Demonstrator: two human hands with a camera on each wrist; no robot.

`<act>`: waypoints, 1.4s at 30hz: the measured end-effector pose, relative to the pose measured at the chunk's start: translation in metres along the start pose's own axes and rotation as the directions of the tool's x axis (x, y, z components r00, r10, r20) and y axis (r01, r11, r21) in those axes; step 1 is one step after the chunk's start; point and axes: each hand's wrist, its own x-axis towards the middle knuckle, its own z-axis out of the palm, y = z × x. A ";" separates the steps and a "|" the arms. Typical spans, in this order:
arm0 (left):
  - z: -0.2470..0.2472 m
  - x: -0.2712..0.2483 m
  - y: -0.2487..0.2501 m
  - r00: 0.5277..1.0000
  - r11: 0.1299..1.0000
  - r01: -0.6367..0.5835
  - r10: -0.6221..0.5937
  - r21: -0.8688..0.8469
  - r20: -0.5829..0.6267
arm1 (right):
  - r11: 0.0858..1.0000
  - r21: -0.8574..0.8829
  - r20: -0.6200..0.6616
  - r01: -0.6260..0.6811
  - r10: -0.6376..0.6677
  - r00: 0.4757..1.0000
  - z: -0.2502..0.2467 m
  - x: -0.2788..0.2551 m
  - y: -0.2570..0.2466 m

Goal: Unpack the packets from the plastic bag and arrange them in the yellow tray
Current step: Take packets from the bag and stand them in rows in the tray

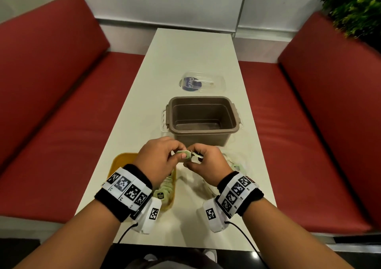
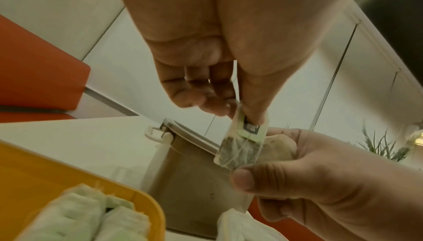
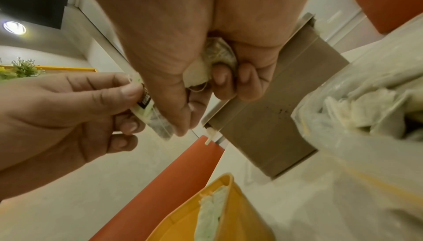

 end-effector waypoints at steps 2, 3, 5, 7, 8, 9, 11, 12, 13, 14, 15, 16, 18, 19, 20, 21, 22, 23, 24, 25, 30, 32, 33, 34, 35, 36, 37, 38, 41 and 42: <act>-0.009 -0.005 -0.010 0.999 0.999 0.039 -0.039 0.023 0.008 | 0.999 -0.031 0.014 -0.010 0.011 1.000 0.011 0.002 -0.003; -0.013 -0.008 -0.018 0.998 0.997 0.067 -0.068 0.037 0.014 | 0.999 -0.041 0.021 -0.021 0.022 1.000 0.017 0.002 -0.004; -0.018 -0.013 -0.036 0.988 0.986 0.142 -0.147 0.093 0.052 | 0.996 -0.066 0.029 -0.064 0.066 0.997 0.026 0.002 -0.004; -0.020 -0.021 -0.054 0.968 0.961 0.211 -0.231 0.179 0.101 | 0.986 -0.130 0.038 -0.101 0.107 0.994 0.034 0.001 -0.005; -0.020 -0.025 -0.062 0.957 0.947 0.227 -0.260 0.228 0.128 | 0.979 -0.170 0.045 -0.113 0.122 0.991 0.037 0.001 -0.005; -0.019 -0.030 -0.069 0.944 0.933 0.233 -0.285 0.274 0.166 | 0.970 -0.205 0.055 -0.131 0.145 0.988 0.041 -0.001 -0.005; -0.013 -0.037 -0.078 0.907 0.910 0.237 -0.332 0.340 0.259 | 0.950 -0.251 0.082 -0.187 0.214 0.973 0.046 -0.002 -0.004; -0.008 -0.041 -0.083 0.886 0.902 0.245 -0.357 0.356 0.295 | 0.938 -0.270 0.092 -0.218 0.250 0.964 0.049 -0.002 -0.002; -0.002 -0.045 -0.089 0.869 0.894 0.267 -0.384 0.359 0.311 | 0.927 -0.288 0.099 -0.242 0.280 0.955 0.053 -0.003 -0.001; 0.003 -0.049 -0.094 0.859 0.891 0.295 -0.405 0.346 0.312 | 0.917 -0.305 0.103 -0.258 0.301 0.948 0.055 -0.004 0.000; 0.009 -0.051 -0.098 0.856 0.892 0.323 -0.417 0.316 0.304 | 0.910 -0.315 0.106 -0.269 0.315 0.943 0.057 -0.005 0.001; 0.014 -0.054 -0.100 0.859 0.897 0.346 -0.421 0.276 0.292 | 0.907 -0.315 0.112 -0.279 0.328 0.938 0.059 -0.006 0.001; 0.023 -0.056 -0.100 0.868 0.907 0.374 -0.416 0.194 0.272 | 0.909 -0.295 0.125 -0.295 0.343 0.931 0.061 -0.009 0.001; 0.027 -0.056 -0.099 0.871 0.909 0.386 -0.416 0.160 0.261 | 0.909 -0.291 0.125 -0.297 0.344 0.930 0.061 -0.010 0.000; 0.030 -0.056 -0.099 0.874 0.909 0.398 -0.417 0.126 0.250 | 0.909 -0.289 0.122 -0.300 0.345 0.931 0.062 -0.011 0.001; 0.032 -0.056 -0.098 0.873 0.906 0.414 -0.423 0.089 0.243 | 0.910 -0.286 0.117 -0.302 0.346 0.931 0.063 -0.012 0.001; 0.035 -0.057 -0.097 0.868 0.900 0.432 -0.434 0.062 0.243 | 0.910 -0.282 0.113 -0.305 0.347 0.931 0.063 -0.013 0.003; 0.037 -0.058 -0.097 0.857 0.892 0.448 -0.447 0.058 0.256 | 0.908 -0.279 0.108 -0.311 0.351 0.930 0.064 -0.014 0.004; 0.038 -0.058 -0.096 0.844 0.886 0.458 -0.460 0.075 0.275 | 0.909 -0.275 0.104 -0.315 0.354 0.930 0.064 -0.014 0.005; 0.039 -0.058 -0.094 0.830 0.879 0.464 -0.474 0.109 0.294 | 0.910 -0.268 0.101 -0.317 0.354 0.930 0.065 -0.015 0.005; 0.044 -0.053 -0.091 0.822 0.855 0.490 -0.518 0.167 0.238 | 0.918 -0.220 0.091 -0.329 0.355 0.930 0.068 -0.018 0.006; 0.044 -0.050 -0.091 0.827 0.853 0.506 -0.522 0.128 0.208 | 0.918 -0.219 0.084 -0.331 0.355 0.931 0.069 -0.019 0.007; 0.045 -0.050 -0.092 0.832 0.854 0.507 -0.520 0.116 0.195 | 0.917 -0.223 0.081 -0.329 0.354 0.932 0.069 -0.019 0.007; 0.045 -0.049 -0.092 0.836 0.856 0.506 -0.517 0.109 0.185 | 0.917 -0.226 0.079 -0.329 0.354 0.932 0.069 -0.020 0.007; 0.046 -0.049 -0.092 0.837 0.856 0.506 -0.517 0.105 0.181 | 0.916 -0.226 0.079 -0.331 0.356 0.931 0.069 -0.020 0.007; 0.046 -0.049 -0.092 0.834 0.853 0.511 -0.521 0.103 0.181 | 0.915 -0.224 0.079 -0.335 0.360 0.930 0.070 -0.020 0.008; 0.047 -0.049 -0.091 0.827 0.847 0.522 -0.531 0.099 0.186 | 0.915 -0.219 0.080 -0.338 0.362 0.929 0.070 -0.021 0.008; 0.047 -0.050 -0.091 0.822 0.843 0.530 -0.537 0.090 0.191 | 0.916 -0.212 0.081 -0.340 0.363 0.928 0.070 -0.021 0.008; 0.048 -0.049 -0.092 0.811 0.832 0.549 -0.552 0.073 0.194 | 0.916 -0.204 0.086 -0.345 0.368 0.926 0.070 -0.021 0.008; 0.048 -0.049 -0.093 0.811 0.832 0.550 -0.552 0.071 0.192 | 0.915 -0.206 0.088 -0.346 0.370 0.925 0.070 -0.021 0.007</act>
